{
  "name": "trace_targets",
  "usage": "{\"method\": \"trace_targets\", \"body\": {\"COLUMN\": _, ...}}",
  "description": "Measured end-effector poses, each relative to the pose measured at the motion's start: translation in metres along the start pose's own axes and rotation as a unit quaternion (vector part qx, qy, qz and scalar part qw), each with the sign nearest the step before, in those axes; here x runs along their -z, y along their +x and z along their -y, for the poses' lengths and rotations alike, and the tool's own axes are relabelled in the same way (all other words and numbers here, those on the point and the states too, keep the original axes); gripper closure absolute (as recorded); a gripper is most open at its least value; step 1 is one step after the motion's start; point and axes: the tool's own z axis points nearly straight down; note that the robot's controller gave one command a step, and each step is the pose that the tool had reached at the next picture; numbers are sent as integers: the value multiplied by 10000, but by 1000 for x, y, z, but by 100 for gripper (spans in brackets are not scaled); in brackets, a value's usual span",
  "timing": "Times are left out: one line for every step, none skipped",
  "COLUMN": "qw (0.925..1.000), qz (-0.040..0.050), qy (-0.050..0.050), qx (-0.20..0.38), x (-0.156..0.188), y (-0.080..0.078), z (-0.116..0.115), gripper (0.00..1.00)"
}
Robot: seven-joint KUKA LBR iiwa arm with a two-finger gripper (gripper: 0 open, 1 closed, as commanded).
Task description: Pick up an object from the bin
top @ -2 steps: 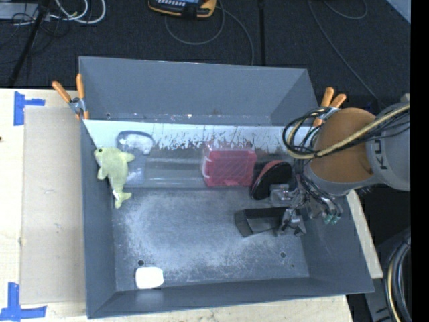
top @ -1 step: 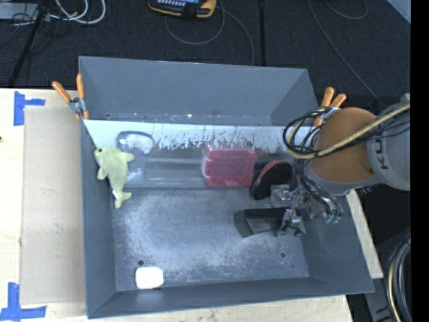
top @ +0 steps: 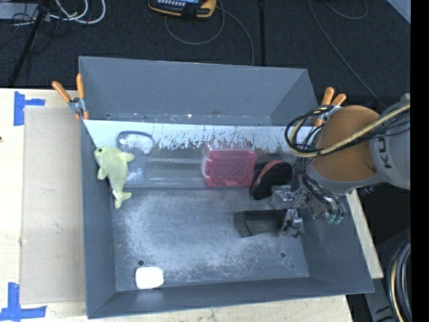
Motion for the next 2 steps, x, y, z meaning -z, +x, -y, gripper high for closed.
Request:
{"method": "trace_targets", "body": {"qw": 10000, "qz": -8, "qy": -10, "qx": -2, "x": 19, "y": 1, "z": -1, "gripper": 100}}
{"method": "trace_targets", "body": {"qw": 10000, "qz": 3, "qy": -10, "qx": 0, "x": 37, "y": 0, "z": -1, "gripper": 100}}
